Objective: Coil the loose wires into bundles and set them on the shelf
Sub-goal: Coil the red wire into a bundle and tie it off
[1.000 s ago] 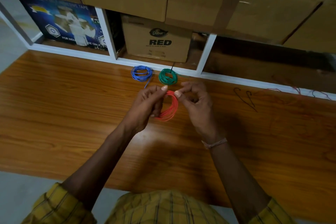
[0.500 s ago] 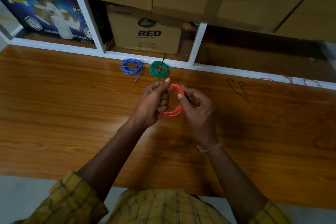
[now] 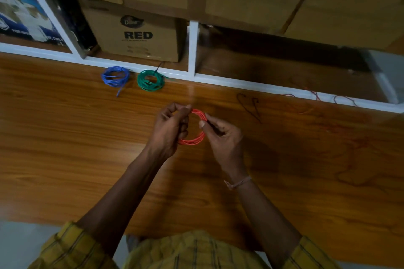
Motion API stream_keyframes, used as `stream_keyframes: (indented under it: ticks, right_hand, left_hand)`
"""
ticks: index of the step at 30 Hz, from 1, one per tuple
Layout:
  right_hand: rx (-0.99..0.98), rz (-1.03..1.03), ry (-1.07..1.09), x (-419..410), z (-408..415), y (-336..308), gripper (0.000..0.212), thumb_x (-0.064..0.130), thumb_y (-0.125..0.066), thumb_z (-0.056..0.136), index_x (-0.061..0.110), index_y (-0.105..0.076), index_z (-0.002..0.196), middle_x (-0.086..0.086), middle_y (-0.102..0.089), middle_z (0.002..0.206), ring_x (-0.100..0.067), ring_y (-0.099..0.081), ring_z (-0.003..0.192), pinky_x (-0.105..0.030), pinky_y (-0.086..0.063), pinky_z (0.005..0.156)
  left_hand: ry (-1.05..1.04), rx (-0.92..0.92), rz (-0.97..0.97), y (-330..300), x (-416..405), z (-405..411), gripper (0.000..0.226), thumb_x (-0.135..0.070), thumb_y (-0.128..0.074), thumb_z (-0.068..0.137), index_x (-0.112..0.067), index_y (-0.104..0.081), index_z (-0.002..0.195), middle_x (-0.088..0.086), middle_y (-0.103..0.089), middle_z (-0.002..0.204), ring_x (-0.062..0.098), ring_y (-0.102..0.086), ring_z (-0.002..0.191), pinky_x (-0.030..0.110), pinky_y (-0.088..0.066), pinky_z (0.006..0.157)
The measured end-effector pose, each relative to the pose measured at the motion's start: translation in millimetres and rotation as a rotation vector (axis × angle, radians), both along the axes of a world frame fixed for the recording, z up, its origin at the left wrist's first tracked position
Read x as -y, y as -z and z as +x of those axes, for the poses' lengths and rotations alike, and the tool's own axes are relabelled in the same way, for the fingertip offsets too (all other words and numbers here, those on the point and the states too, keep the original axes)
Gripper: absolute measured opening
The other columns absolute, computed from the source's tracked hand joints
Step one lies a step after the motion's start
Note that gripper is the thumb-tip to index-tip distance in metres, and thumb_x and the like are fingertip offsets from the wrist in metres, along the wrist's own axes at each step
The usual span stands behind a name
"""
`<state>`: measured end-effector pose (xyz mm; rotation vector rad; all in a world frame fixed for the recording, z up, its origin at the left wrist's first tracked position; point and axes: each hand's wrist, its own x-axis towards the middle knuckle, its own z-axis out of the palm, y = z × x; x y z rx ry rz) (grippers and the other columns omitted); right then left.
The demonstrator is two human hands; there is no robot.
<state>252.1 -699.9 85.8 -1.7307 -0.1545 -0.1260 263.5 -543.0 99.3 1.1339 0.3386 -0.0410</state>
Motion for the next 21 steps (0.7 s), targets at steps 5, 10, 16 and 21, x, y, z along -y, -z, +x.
stream_keyframes:
  ticks: [5,10,16,21]
  right_hand:
    - [-0.08,-0.095,-0.15,49.9,19.6,4.3,0.026,0.025,-0.069,0.099,0.01,-0.077,0.118,0.004,-0.079,0.103,-0.003,-0.073,0.096,-0.022,-0.058,0.08]
    - [-0.254,-0.244,-0.034,100.5,86.2,16.8,0.02,0.037,-0.065,0.099,0.02,-0.074,0.093,-0.002,-0.072,0.09,-0.019,-0.069,0.088,-0.039,-0.057,0.077]
    - [-0.224,-0.797,0.27,148.9,158.6,62.3,0.012,0.02,-0.065,0.098,0.014,-0.075,0.1,-0.003,-0.074,0.099,-0.019,-0.069,0.094,-0.032,-0.055,0.076]
    - [-0.149,-0.965,0.372,146.7,176.5,87.3,0.013,0.027,-0.066,0.097,0.018,-0.075,0.096,-0.001,-0.074,0.091,-0.019,-0.071,0.086,-0.038,-0.062,0.071]
  left_hand:
    - [-0.021,0.008,0.139,7.3,28.7,1.9,0.023,-0.008,-0.064,0.102,-0.012,-0.061,0.08,-0.006,-0.044,0.055,0.009,-0.031,0.043,0.02,-0.026,0.041]
    - [-0.047,0.02,0.315,6.0,46.3,-1.6,0.013,-0.008,-0.065,0.103,-0.003,-0.063,0.091,-0.003,-0.043,0.055,0.011,-0.03,0.044,0.023,-0.023,0.044]
    - [-0.093,0.013,0.307,10.0,41.4,-4.6,0.011,-0.011,-0.064,0.103,-0.003,-0.063,0.097,-0.003,-0.04,0.057,0.012,-0.028,0.047,0.024,-0.024,0.046]
    - [-0.104,-0.005,0.278,13.0,40.9,-10.2,0.014,-0.012,-0.061,0.105,-0.009,-0.063,0.092,-0.003,-0.041,0.062,0.012,-0.032,0.052,0.025,-0.03,0.047]
